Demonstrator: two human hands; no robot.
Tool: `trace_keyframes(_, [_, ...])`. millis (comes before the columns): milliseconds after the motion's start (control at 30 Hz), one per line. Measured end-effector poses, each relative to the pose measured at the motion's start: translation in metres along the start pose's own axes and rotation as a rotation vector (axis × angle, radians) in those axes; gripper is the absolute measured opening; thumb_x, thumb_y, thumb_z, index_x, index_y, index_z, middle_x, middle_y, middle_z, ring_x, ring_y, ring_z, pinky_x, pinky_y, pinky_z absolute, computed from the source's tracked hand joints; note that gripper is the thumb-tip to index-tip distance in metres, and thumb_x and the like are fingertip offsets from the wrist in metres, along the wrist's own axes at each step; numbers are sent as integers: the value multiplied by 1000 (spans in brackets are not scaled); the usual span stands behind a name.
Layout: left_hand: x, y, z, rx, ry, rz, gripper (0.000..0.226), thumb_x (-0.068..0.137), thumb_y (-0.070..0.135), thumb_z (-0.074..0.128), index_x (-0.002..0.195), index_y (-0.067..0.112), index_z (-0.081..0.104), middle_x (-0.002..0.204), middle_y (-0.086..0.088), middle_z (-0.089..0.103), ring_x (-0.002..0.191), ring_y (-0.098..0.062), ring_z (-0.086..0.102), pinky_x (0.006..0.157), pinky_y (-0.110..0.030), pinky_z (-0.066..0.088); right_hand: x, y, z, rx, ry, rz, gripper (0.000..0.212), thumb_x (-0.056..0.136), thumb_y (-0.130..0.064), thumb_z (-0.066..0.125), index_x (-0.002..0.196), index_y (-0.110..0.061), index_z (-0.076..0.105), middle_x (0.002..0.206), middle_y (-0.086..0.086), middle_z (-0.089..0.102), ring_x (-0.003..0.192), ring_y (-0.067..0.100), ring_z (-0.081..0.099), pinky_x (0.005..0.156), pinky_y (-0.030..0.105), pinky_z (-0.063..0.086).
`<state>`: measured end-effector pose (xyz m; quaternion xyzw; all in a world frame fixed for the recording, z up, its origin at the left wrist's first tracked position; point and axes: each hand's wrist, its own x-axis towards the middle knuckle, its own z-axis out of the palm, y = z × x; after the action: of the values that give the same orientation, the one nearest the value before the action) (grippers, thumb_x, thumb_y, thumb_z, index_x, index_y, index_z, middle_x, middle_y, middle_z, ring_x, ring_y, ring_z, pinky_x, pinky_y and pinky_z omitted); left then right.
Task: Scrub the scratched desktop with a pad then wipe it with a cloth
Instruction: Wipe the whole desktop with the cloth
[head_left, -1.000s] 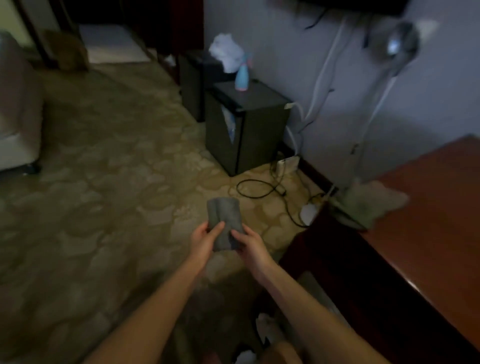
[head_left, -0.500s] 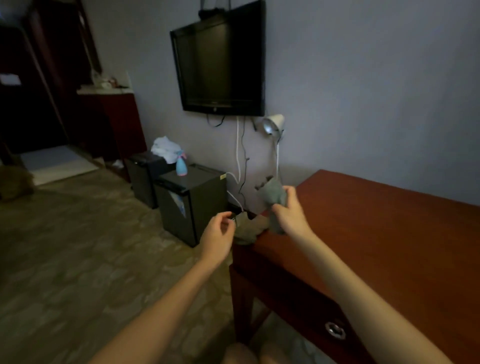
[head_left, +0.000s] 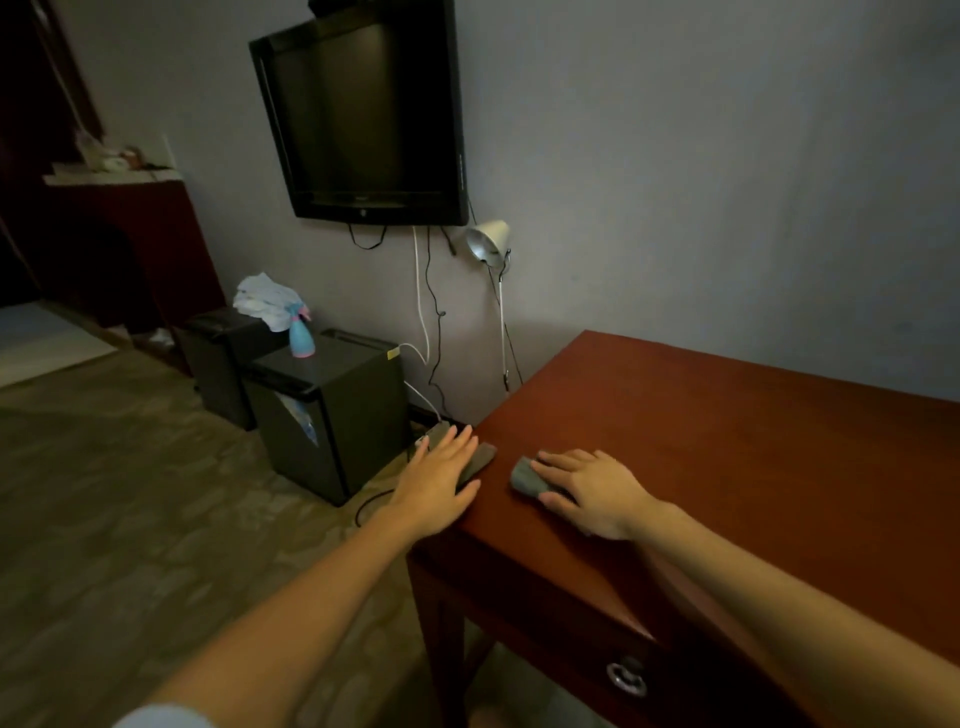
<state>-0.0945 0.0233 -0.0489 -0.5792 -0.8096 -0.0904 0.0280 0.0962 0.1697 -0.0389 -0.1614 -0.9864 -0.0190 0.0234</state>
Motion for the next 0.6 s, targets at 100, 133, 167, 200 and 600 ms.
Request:
trace_keyframes(100, [6, -7, 9, 39, -36, 38, 61, 101, 45, 32, 154, 23, 10, 161, 6, 3, 147, -10, -3, 118, -34, -5, 13, 4, 11, 58, 9, -91, 96, 75, -72, -11, 152, -23, 18, 158, -4, 19, 145, 13, 19, 113, 28, 15])
trace_keyframes(133, [5, -10, 13, 20, -45, 38, 60, 101, 45, 31, 154, 24, 10, 160, 7, 4, 147, -10, -2, 117, -32, -6, 18, 4, 14, 108, -7, -93, 96, 74, -69, -11, 152, -19, 15, 159, -3, 15, 146, 11, 14, 115, 26, 8])
trace_keyframes(167, [3, -12, 18, -23, -44, 31, 58, 102, 44, 30, 153, 26, 10, 160, 9, 5, 147, -9, -1, 116, -30, -4, 25, 4, 18, 158, -22, -81, 96, 74, -67, -10, 152, -18, 13, 159, -3, 12, 147, 10, 10, 116, 25, 3])
trace_keyframes(200, [2, -14, 22, -75, -22, 20, 57, 102, 43, 31, 153, 28, 12, 159, 10, 8, 147, -9, 1, 116, -27, -1, 33, 5, 21, 189, -21, -55, 94, 74, -67, -9, 152, -17, 11, 160, -3, 10, 147, 10, 7, 115, 24, 0])
trace_keyframes(600, [2, -23, 27, -274, 138, -189, 48, 101, 29, 39, 148, 27, 32, 150, 4, 38, 136, -12, 35, 108, -24, 30, 120, -3, 37, 156, -58, 170, 62, 99, -55, 19, 152, -30, 0, 160, -1, -4, 148, 18, -6, 118, 38, 0])
